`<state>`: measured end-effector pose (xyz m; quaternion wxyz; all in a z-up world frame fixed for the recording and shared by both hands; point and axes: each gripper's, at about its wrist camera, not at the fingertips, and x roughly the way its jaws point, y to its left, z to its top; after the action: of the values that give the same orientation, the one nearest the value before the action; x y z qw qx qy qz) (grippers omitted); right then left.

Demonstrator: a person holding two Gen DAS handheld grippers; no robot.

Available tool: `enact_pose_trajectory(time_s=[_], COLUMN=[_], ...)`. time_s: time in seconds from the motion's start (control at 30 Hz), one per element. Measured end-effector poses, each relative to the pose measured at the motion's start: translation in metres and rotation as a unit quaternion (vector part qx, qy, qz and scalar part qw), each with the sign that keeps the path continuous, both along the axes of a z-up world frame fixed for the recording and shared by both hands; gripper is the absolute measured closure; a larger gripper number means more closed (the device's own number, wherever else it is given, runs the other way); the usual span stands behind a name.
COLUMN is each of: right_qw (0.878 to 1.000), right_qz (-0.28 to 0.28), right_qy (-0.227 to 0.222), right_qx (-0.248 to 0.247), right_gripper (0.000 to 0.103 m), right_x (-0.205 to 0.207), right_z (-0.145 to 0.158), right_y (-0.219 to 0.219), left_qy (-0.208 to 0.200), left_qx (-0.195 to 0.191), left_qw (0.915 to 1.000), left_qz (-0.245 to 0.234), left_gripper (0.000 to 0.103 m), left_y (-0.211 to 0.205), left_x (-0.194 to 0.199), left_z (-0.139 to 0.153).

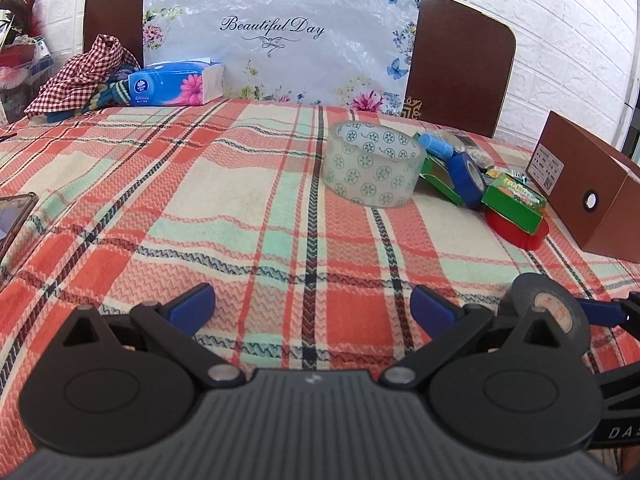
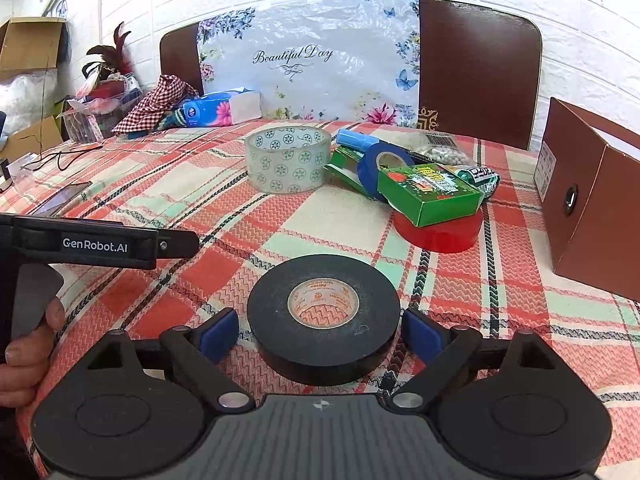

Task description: Organize objects

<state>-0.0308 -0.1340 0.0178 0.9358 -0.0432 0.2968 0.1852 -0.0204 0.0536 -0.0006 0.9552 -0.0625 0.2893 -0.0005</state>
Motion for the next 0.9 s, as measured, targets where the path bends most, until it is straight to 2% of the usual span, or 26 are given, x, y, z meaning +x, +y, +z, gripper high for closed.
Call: enact_pose_trajectory(time_s=[0.27, 0.4, 0.47, 0.53, 0.67, 0.8, 0.9], right_qw=[1.0, 1.0, 1.0, 1.0, 1.0, 1.0, 1.0], right_qz=[0.0, -0.004, -0.006, -0.008, -0.01, -0.009, -0.009], right_qy=[-0.001, 0.0, 0.001, 0.002, 0.004, 0.003, 0.003], right_qx=[-0.006, -0.011, -0.013, -0.013, -0.01, -0.012, -0.015], right_gripper=[0.013, 0.011, 0.009, 0.008, 0.008, 0.006, 0.004], right_x=[0.0, -0.002, -0.003, -0.005, -0.005, -0.005, -0.003], right_z=[-0.001, -0.001, -0.001, -0.001, -0.001, -0.002, -0.002], right_y=[0.001, 0.001, 0.0, -0.003, -0.005, -0.004, -0.002], left_qy=[0.0, 0.016, 0.025, 0.036, 0.057, 0.069, 0.093], left_qx=[-0.002, 0.015, 0.008, -0.017, -0.061, -0.069, -0.072], left_qw=[1.0, 0.9997, 0.9993, 0.998, 0.9907, 0.9833, 0.9778], left_qz=[0.0, -0.008, -0.027, -0.049, -0.107, -0.154, -0.173], left_gripper=[0.0, 0.0, 0.0, 0.0, 0.0, 0.0, 0.001], left_y=[0.0, -0.005, -0.007, -0.008, -0.023, -0.049, -0.064], left_x=[0.001, 0.005, 0.005, 0.006, 0.013, 0.018, 0.023], left_z=[0.0, 0.003, 0.008, 0.015, 0.025, 0.029, 0.023])
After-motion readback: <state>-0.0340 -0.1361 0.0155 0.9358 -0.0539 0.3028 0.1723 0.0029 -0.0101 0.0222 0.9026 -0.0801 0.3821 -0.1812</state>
